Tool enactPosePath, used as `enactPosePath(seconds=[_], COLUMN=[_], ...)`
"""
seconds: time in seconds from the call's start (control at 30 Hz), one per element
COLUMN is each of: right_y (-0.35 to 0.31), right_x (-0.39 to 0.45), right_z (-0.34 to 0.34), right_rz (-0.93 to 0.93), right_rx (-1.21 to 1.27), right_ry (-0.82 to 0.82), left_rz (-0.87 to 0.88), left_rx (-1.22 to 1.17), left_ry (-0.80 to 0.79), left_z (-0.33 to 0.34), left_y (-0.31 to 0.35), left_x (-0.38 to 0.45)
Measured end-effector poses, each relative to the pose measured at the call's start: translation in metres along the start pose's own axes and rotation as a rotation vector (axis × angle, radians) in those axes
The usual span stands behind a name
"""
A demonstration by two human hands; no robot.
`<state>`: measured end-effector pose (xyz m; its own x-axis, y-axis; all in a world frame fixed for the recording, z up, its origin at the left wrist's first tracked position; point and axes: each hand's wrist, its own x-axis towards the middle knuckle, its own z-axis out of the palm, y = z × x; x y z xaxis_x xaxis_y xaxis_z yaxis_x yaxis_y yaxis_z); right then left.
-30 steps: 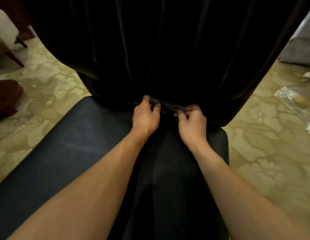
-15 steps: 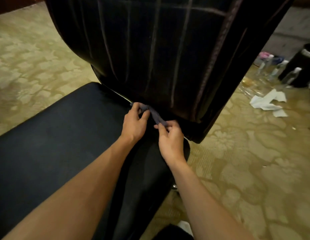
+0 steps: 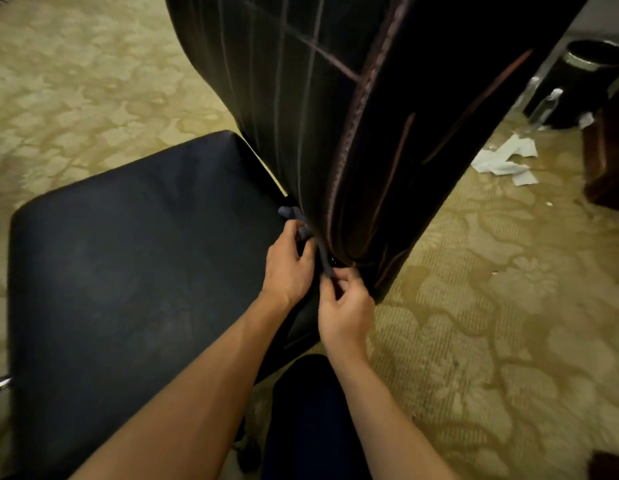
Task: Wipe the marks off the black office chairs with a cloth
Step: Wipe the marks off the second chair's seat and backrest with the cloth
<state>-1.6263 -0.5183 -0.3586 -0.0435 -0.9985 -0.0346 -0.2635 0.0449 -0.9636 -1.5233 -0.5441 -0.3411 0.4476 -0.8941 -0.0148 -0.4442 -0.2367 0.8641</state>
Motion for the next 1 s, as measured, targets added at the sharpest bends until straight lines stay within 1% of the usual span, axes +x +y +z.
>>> enactPosePath(seconds=[0.1,0.2,0.33,0.53,0.63,0.73,0.83,0.9,1.0], right_y=[-0.006,-0.009,0.009,0.014,0.002,-0.016,-0.022,-0.020,-0.012], right_x=[-0.008,-0.020,-0.043,-0.068,-0.075,-0.068,-0.054,-0.041,-0.020], right_z=[-0.004,-0.014,-0.039,-0.077,-0.103,-0.130,-0.143,-0.141,-0.129], right_rz=[-0.039,-0.006,0.108,0.160,0.131,0.028,-0.054,-0.041,0.027], right_rx=[-0.060,-0.116,-0.034,0.042,0.067,0.034,-0.130,-0.233,-0.258], right_ry=[-0.001,-0.016,0.042,0.100,0.089,0.077,-0.010,-0.075,-0.144], left_rz=[-0.030,-0.037,-0.026,0.003,-0.103,-0.197,-0.339,-0.444,-0.588], left_rx=[-0.004,0.012,-0.002,0.018,-0.064,-0.248,-0.463,-0.519,-0.542], left_ry=[-0.047,-0.062,-0.039,-0.030,0.016,0.032,0.046,0.070,0.162], left_z=[-0.006,-0.008,0.001,0.015,0.022,0.030,0.045,0.056,0.068], left_y=[0.007,0.008,0.012,0.017,0.025,0.031,0.030,0.027,0.024], left_x=[-0.012,-0.031,-0.063,-0.112,-0.125,-0.142,-0.146,-0.137,-0.121])
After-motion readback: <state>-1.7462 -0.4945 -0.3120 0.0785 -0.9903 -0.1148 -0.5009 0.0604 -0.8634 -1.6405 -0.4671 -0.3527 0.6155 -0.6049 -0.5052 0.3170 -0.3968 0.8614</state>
